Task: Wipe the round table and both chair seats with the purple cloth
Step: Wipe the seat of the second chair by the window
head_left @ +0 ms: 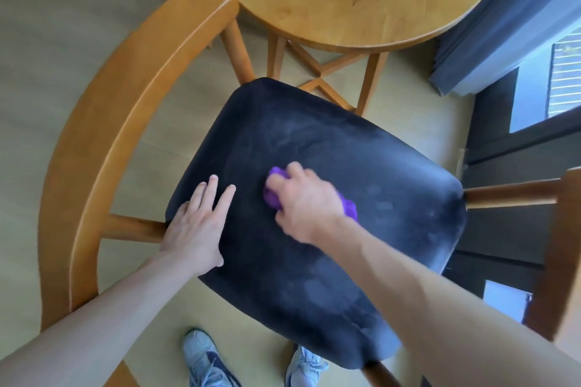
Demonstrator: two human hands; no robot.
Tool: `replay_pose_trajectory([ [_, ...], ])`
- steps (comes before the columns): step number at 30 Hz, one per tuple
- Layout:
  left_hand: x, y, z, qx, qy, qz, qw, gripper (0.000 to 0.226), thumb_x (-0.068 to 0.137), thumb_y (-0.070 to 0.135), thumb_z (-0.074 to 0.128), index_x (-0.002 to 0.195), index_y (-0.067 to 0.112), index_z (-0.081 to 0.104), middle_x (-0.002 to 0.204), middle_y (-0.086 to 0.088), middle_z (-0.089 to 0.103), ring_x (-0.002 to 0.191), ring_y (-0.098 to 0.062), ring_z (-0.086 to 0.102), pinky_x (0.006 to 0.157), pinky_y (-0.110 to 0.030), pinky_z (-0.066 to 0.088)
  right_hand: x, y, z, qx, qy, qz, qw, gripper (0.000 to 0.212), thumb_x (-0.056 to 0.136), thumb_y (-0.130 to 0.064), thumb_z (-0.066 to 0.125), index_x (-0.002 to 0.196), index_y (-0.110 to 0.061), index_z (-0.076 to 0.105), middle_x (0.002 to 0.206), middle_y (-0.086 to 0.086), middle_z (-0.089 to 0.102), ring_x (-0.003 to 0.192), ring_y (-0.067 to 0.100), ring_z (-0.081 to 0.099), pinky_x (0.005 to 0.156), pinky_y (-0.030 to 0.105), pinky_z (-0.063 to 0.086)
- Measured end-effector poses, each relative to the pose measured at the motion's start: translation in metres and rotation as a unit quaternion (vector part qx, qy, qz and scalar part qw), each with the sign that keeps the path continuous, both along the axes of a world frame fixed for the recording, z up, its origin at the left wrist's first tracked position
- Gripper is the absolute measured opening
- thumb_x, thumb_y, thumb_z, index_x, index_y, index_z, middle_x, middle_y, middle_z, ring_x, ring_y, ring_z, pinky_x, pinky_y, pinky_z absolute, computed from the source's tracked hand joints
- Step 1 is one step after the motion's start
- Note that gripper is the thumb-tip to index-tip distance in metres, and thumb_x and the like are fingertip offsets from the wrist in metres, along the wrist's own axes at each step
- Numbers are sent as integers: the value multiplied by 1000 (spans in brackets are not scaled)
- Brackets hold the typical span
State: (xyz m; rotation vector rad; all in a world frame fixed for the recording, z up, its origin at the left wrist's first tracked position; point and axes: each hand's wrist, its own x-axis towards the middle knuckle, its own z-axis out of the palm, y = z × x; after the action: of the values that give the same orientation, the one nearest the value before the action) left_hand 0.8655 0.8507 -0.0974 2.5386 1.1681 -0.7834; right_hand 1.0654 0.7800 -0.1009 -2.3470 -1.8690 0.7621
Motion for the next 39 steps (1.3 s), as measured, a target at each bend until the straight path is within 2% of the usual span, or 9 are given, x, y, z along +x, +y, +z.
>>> replay_pose_trajectory([
  [6, 13, -12, 1, -51, -88, -35, 994, 117, 79, 46, 83, 162, 33, 2, 169, 6, -19, 157, -18, -8, 124, -39, 24, 142, -66, -13, -14, -39, -322, 946, 37, 84, -29, 60, 121, -33, 60, 113, 9, 50, 103, 40, 61, 78, 41, 49],
  [11, 55, -33, -1, -87, -79, -37, 992, 137, 65, 63, 85, 158, 43, -14, 165, 11, -30, 156, -24, -16, 123, -59, 18, 101, -89, -21, 14, -14, -464, 886, 31, 81, -31, 63, 110, -24, 55, 98, 6, 40, 93, 43, 62, 73, 37, 37],
  [14, 73, -44, -7, -82, -42, -13, 996, 143, 63, 62, 88, 157, 44, -19, 163, 10, -36, 154, -32, -21, 119, -69, 13, 32, -93, -19, 0, 24, -418, 908, 33, 81, -35, 64, 109, -27, 49, 98, 4, 38, 86, 40, 61, 68, 34, 35],
  [17, 70, -46, -12, -78, -45, 2, 996, 139, 66, 58, 86, 156, 45, -19, 163, 11, -36, 154, -31, -24, 119, -72, 12, -33, -114, -17, -45, 61, -220, 973, 35, 86, -35, 59, 117, -28, 45, 109, 5, 41, 90, 35, 58, 65, 35, 36],
  [22, 68, -44, -14, -78, -44, -6, 996, 141, 63, 67, 84, 156, 47, -20, 163, 12, -35, 154, -29, -23, 119, -70, 11, 6, -111, -12, -44, 16, -8, 999, 38, 89, -35, 62, 123, -27, 48, 121, 6, 44, 106, 31, 55, 65, 37, 38],
  [25, 67, -42, -16, -69, -47, -2, 996, 144, 63, 66, 86, 154, 48, -24, 162, 14, -38, 155, -28, -24, 121, -68, 10, 70, -110, -12, -24, -38, -195, 980, 39, 87, -31, 63, 123, -27, 51, 123, 6, 44, 112, 34, 54, 71, 40, 46],
  [28, 62, -44, -18, -57, -55, -9, 997, 141, 64, 68, 85, 155, 48, -20, 164, 13, -34, 155, -27, -22, 122, -66, 10, 101, -118, -14, 30, 13, -534, 845, 35, 88, -30, 63, 121, -26, 55, 123, 9, 44, 113, 38, 56, 78, 37, 43],
  [30, 60, -47, -19, -49, -61, -15, 997, 140, 64, 68, 85, 157, 46, -17, 166, 11, -31, 156, -27, -21, 122, -65, 11, 86, -116, -13, 27, 11, -583, 812, 33, 88, -30, 64, 118, -24, 53, 122, 10, 43, 112, 39, 54, 79, 37, 39],
  [39, 64, -48, -11, -53, -37, -18, 998, 139, 63, 69, 85, 160, 40, -10, 167, 6, -27, 156, -30, -18, 120, -68, 14, -36, -141, -6, -98, -20, -165, 981, 36, 93, -26, 57, 125, -26, 40, 123, 7, 38, 101, 29, 49, 61, 37, 38],
])
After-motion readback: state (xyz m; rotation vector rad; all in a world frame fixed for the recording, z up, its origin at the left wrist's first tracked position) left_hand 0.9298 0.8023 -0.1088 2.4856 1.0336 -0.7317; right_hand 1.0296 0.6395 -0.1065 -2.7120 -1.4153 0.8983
